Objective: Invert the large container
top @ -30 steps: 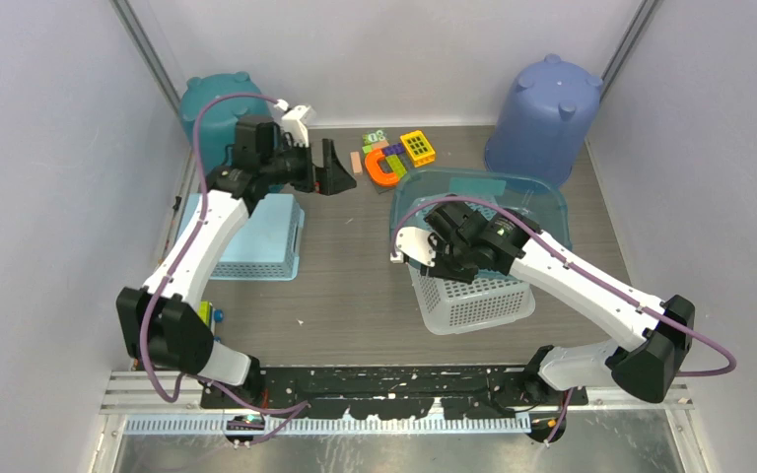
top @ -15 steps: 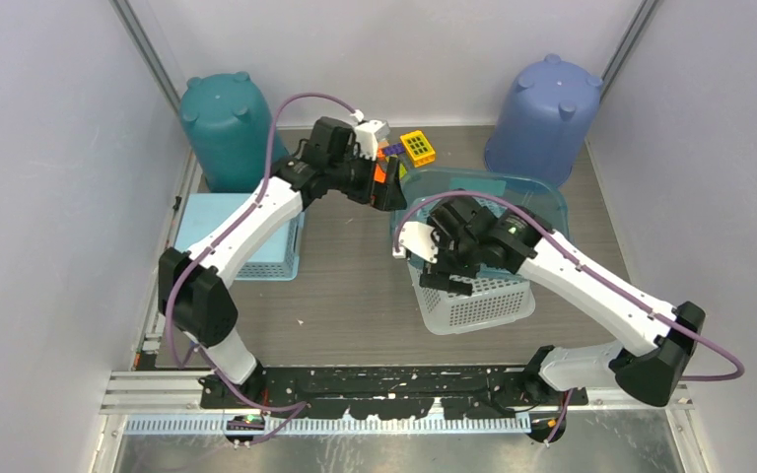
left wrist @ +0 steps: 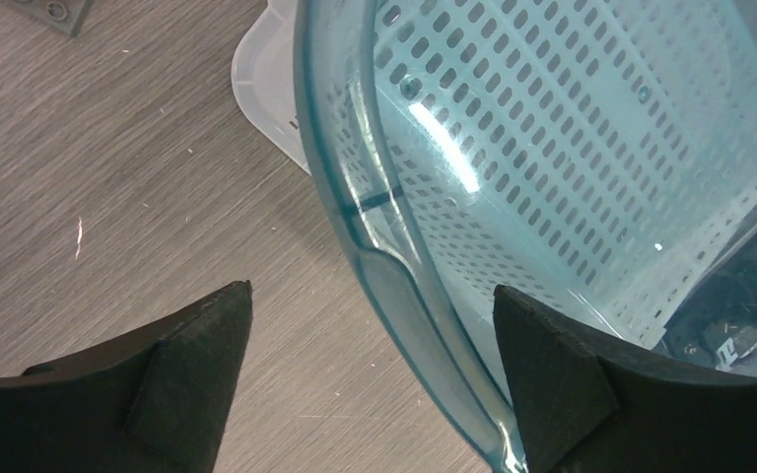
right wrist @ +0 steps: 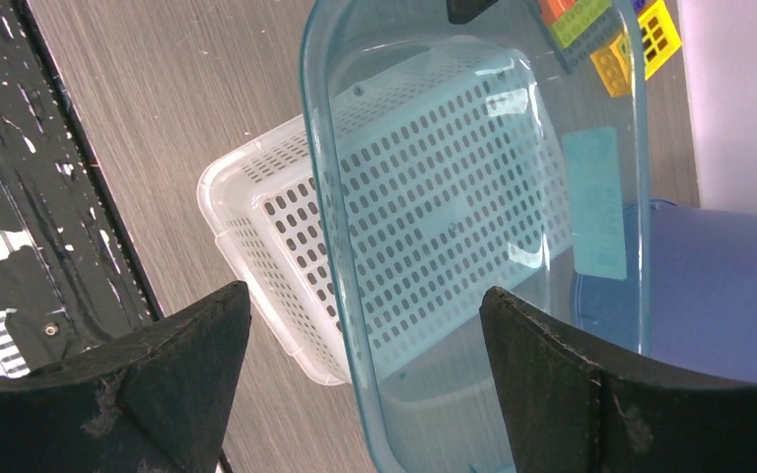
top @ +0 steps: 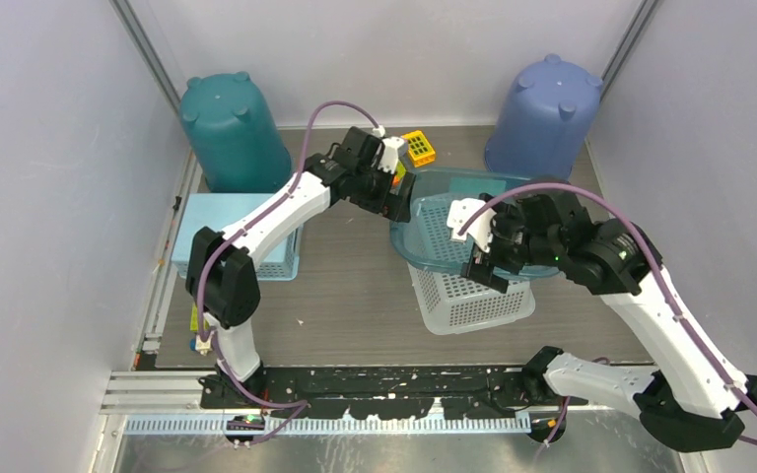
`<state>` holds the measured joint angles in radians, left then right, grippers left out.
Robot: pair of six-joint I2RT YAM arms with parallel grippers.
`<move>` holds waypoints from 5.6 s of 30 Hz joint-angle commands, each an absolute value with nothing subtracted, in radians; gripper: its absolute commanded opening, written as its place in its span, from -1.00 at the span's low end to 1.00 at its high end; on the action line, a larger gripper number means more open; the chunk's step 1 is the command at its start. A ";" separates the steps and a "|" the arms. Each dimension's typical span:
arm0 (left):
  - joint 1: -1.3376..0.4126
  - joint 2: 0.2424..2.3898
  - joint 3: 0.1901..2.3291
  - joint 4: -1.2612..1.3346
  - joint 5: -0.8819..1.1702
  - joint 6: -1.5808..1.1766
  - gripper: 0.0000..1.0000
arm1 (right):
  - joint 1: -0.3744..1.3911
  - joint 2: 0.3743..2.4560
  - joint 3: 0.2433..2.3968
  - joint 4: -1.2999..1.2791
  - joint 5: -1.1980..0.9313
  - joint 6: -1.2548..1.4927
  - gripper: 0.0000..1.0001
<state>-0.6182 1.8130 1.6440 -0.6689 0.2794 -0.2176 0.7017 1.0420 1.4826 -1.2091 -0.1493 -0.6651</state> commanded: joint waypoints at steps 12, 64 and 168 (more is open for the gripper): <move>-0.666 1.834 1.746 -0.749 0.072 -0.197 -0.19 | 0.655 0.955 1.436 -1.172 -0.120 -0.674 0.81; 0.338 1.375 1.526 -1.031 0.453 0.211 -0.99 | 0.604 0.989 1.406 -1.096 -0.159 -0.623 0.83; 0.246 1.144 1.437 -0.869 0.766 0.243 0.99 | 0.641 1.351 1.254 -0.587 0.112 -0.416 1.00</move>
<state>0.3115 1.1610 1.4647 -0.9161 0.7788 0.2928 0.6281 1.3361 1.2636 -0.6727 0.0841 -0.4377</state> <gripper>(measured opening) 0.996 0.996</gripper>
